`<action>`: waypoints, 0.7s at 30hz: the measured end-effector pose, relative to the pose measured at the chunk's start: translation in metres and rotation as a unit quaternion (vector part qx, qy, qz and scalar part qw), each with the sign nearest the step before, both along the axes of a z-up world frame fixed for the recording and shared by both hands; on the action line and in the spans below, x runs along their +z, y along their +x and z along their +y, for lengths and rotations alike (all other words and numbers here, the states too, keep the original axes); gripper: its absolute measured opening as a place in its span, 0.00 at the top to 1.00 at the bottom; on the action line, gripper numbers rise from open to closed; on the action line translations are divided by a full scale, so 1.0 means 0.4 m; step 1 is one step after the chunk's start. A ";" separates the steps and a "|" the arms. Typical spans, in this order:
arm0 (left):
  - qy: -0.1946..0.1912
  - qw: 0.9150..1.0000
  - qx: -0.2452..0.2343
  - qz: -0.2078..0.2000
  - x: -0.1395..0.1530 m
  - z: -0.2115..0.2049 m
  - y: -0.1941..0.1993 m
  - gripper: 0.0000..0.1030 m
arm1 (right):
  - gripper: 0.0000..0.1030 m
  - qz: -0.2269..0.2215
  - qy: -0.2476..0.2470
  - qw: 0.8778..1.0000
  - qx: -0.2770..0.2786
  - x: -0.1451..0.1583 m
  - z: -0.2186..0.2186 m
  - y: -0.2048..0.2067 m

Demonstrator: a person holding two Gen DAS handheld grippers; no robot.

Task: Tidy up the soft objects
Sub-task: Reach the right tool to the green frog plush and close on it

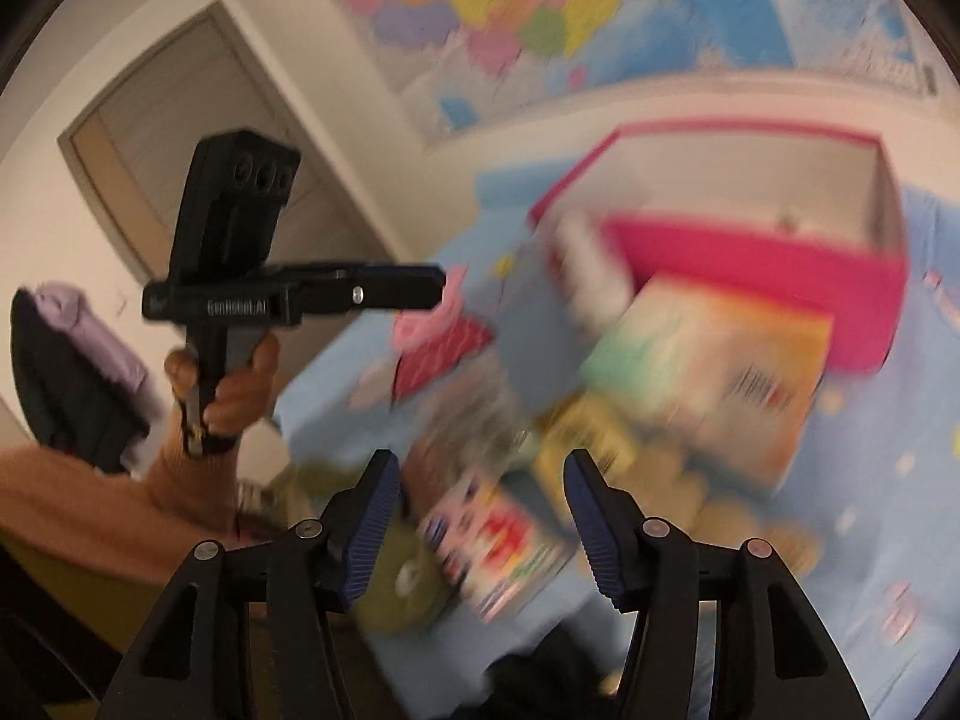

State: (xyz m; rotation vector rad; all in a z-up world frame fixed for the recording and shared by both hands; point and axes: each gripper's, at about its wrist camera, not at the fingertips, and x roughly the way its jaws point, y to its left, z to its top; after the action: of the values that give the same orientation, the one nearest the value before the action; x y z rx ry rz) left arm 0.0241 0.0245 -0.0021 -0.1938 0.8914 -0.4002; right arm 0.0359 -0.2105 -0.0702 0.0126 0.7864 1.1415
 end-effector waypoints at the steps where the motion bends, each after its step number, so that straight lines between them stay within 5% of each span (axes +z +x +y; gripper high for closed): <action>1: -0.005 1.000 0.001 0.004 -0.015 0.009 -0.021 0.52 | 0.43 0.015 -0.006 1.000 0.010 -0.024 0.009 -0.022; 7: -0.045 0.999 0.004 0.012 -0.076 0.039 -0.126 0.52 | 0.43 0.074 -0.032 0.996 0.048 -0.117 0.057 -0.106; 15: -0.059 0.998 -0.002 0.002 -0.089 0.059 -0.216 0.48 | 0.36 0.059 -0.046 0.996 0.041 -0.149 0.136 -0.123; 18: -0.061 0.998 -0.008 0.000 -0.090 0.063 -0.229 0.48 | 0.49 0.053 -0.045 0.997 0.028 -0.153 0.137 -0.122; 21: -0.066 0.998 -0.015 0.000 -0.097 0.061 -0.242 0.48 | 0.52 0.059 -0.035 0.997 0.019 -0.149 0.147 -0.107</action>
State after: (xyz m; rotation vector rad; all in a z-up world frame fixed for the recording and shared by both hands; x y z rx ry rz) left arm -0.0727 0.0488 -0.0407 -0.3030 0.8687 -0.4871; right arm -0.0070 -0.1519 -0.1299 0.0074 0.9348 1.1560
